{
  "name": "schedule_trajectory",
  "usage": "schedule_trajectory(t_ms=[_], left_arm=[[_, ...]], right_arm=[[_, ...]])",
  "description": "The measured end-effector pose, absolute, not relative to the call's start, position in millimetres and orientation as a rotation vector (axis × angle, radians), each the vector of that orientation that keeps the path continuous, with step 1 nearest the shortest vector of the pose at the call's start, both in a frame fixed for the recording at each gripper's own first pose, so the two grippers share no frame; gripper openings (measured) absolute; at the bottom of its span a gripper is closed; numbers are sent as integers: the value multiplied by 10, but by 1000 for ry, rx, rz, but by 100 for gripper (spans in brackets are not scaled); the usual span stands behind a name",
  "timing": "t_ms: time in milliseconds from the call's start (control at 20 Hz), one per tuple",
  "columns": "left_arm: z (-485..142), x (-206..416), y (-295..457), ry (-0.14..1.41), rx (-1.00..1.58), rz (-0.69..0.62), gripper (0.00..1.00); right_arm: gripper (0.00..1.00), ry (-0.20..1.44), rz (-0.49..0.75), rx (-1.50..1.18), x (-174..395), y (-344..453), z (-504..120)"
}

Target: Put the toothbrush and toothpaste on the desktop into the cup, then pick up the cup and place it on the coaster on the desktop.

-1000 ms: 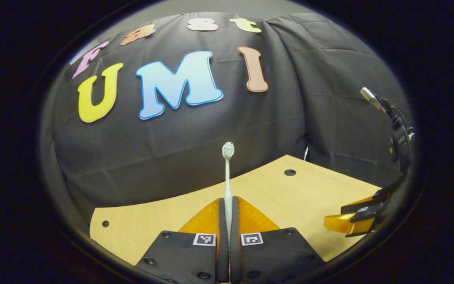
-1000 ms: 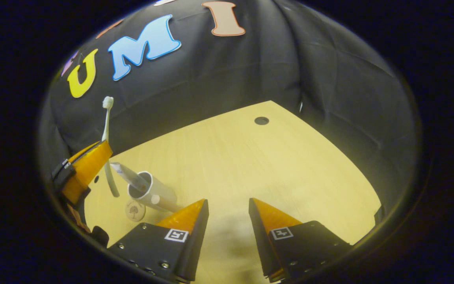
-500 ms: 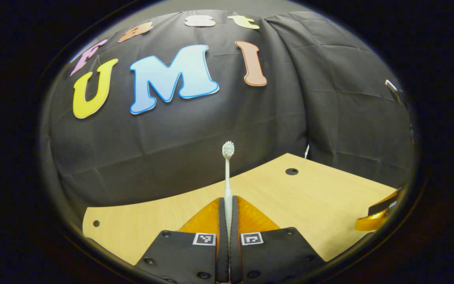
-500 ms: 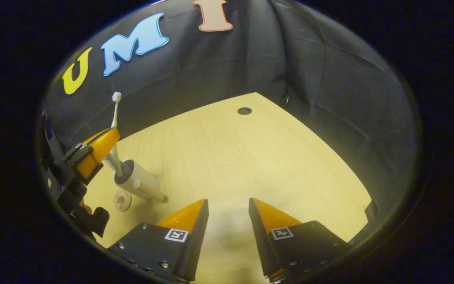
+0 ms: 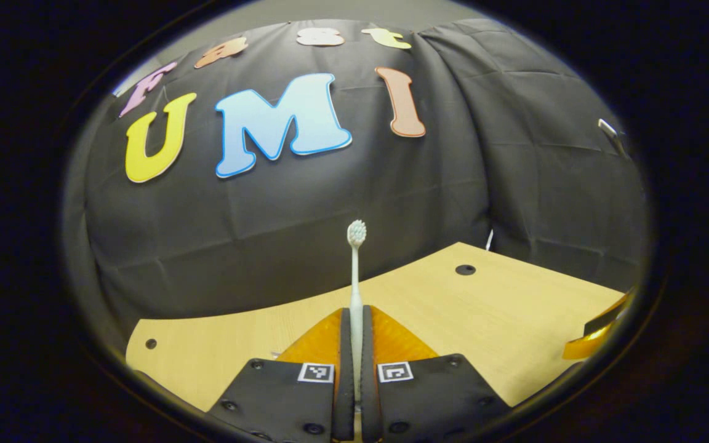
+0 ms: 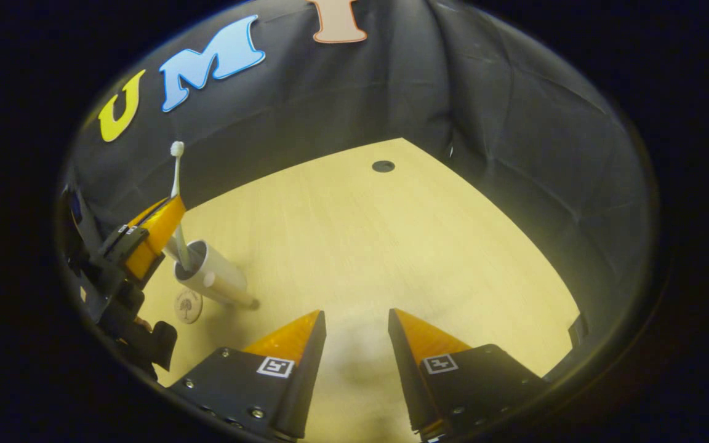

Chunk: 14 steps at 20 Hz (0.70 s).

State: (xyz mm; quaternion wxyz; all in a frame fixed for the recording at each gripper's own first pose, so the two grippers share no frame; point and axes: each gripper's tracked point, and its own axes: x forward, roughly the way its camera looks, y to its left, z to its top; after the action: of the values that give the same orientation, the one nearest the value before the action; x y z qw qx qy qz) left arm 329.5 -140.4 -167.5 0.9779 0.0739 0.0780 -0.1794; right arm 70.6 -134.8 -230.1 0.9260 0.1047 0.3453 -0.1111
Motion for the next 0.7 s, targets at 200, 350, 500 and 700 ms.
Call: schedule_trajectory(t_ms=[200,350,500,700], left_arm=[[-1670,3237,-1359,156,135,-343,16],[-1686,3186,-1355,163,128,-336,19],[-1682,3139,-1322,173,122,-324,31],[-1673,3041,-1287,188,107,-310,31]], right_arm=[[61,711,-232,209,683,-1368,-2292],[61,708,-232,216,685,-1366,-2273],[61,709,-225,219,676,-1363,-2272],[61,707,-206,218,662,-1349,-2258]])
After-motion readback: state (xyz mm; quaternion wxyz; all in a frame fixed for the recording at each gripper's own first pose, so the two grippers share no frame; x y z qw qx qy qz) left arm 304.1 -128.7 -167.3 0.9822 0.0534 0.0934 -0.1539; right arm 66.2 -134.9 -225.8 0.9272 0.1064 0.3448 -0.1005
